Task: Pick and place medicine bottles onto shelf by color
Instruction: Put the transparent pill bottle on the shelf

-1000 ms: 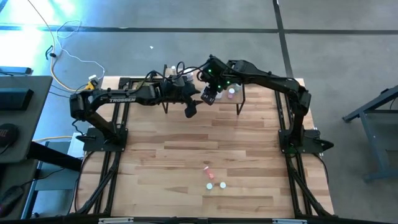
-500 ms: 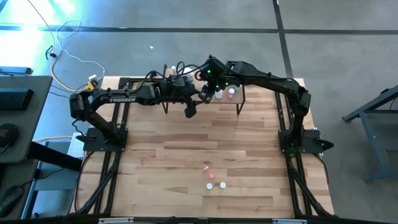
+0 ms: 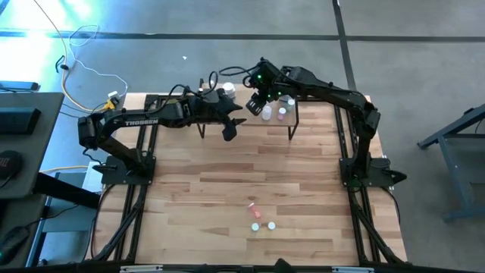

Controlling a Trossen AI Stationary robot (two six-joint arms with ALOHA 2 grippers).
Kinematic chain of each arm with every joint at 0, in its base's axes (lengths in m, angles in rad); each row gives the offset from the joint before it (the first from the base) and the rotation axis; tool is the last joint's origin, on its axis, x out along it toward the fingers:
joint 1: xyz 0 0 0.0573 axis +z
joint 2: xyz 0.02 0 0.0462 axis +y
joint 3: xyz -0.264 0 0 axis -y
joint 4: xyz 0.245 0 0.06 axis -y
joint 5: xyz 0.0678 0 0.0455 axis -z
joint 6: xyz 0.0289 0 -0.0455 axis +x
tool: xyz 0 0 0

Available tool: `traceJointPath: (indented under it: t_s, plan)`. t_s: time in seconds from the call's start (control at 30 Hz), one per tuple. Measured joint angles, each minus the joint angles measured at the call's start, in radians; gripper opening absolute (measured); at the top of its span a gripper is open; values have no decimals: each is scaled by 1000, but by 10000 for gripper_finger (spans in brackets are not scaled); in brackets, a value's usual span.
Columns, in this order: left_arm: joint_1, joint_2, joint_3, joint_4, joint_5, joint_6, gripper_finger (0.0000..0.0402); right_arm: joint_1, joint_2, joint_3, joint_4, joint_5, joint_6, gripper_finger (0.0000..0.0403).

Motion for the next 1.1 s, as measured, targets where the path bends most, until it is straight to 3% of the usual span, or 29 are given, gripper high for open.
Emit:
traceJointPath:
  t_s: [0.6, 1.1]
  plan:
    - [-3, -131, 0, -6, 0, -10, 225, -7, 37, 0, -12, -34, 7, 130]
    - [-3, -140, 0, -15, 0, -10, 225, -3, 64, 0, -30, -31, 7, 130]
